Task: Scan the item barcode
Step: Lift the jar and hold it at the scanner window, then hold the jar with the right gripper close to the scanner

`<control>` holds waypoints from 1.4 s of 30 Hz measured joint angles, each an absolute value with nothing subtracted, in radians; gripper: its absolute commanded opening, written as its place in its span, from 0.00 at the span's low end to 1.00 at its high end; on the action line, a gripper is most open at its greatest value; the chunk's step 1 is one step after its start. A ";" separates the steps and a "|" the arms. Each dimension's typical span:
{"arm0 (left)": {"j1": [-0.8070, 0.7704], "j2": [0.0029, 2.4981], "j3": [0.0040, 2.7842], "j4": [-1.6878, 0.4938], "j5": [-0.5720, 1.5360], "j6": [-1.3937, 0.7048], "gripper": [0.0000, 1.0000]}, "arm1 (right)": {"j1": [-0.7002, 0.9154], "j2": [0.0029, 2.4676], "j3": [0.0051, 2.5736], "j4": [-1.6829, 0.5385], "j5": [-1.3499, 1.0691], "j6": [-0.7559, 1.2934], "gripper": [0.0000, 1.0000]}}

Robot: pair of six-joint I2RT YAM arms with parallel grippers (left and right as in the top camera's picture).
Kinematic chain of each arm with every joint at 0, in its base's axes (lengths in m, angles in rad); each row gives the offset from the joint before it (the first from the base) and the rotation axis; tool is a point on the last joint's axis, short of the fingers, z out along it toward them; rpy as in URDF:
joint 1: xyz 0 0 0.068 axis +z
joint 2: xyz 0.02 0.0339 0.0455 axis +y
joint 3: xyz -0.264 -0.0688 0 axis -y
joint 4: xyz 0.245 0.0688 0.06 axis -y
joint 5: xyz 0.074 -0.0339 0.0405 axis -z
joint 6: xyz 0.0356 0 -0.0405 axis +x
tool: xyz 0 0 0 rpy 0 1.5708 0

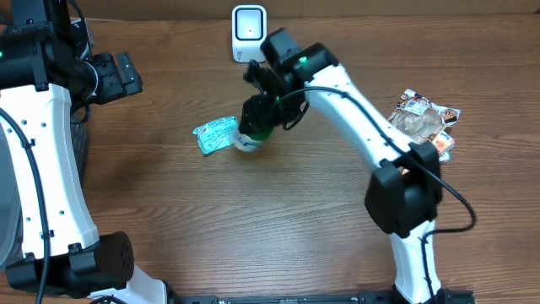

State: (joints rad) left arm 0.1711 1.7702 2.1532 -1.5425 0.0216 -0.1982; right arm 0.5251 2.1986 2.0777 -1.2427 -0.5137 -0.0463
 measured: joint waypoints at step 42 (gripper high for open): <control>0.171 1.770 2.153 -1.542 0.022 -0.198 1.00 | 0.168 2.028 2.123 -1.110 -1.108 -0.021 0.43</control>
